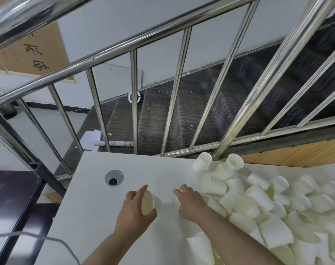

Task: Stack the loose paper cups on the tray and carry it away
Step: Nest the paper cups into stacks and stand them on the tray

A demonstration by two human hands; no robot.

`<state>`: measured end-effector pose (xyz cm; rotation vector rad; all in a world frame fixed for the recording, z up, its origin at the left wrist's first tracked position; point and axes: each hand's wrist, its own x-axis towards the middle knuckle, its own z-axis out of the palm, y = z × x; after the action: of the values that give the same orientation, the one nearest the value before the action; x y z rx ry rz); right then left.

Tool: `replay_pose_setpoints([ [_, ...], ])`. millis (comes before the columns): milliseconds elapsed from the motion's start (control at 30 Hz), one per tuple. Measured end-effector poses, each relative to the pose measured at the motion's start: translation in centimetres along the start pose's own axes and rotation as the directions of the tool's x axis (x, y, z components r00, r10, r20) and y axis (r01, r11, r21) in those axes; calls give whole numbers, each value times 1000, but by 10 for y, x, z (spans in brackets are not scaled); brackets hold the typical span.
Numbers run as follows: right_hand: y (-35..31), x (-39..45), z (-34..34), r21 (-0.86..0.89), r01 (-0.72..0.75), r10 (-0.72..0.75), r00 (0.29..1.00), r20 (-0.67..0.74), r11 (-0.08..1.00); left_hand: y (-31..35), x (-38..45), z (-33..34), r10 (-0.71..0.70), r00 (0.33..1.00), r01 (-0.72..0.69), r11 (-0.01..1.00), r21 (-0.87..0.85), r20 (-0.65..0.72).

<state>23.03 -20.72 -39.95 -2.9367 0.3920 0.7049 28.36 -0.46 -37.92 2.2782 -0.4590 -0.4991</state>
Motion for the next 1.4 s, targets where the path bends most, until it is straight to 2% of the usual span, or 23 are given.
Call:
replay_pose_setpoints([
  [200,-6,-23,-16,106,-8,24,989,-147,994,2,-10,-1,43,999,-43,999,28,27],
  [367,-15,-63,-26,232,-11,85,945,-315,973,13,-29,-7,71,996,-73,997,37,45],
  [567,-35,-128,-27,434,24,166,903,-395,900,18,-75,-26,112,994,-111,993,28,-10],
  [700,-59,-180,-16,536,81,176,895,-410,840,12,-126,-39,119,990,-120,993,-8,-73],
  [833,-83,-221,1,542,124,141,896,-420,831,3,-174,-46,119,985,-123,992,-18,-125],
  [1033,-128,-269,28,505,170,31,931,-365,846,-28,-250,-72,103,975,-104,995,6,-199],
  [1233,-173,-282,35,484,210,-41,940,-338,850,-64,-284,-104,19,972,-1,997,77,-233],
  [1400,-212,-273,35,429,227,-96,947,-307,874,-92,-287,-130,11,974,26,986,162,-225],
])
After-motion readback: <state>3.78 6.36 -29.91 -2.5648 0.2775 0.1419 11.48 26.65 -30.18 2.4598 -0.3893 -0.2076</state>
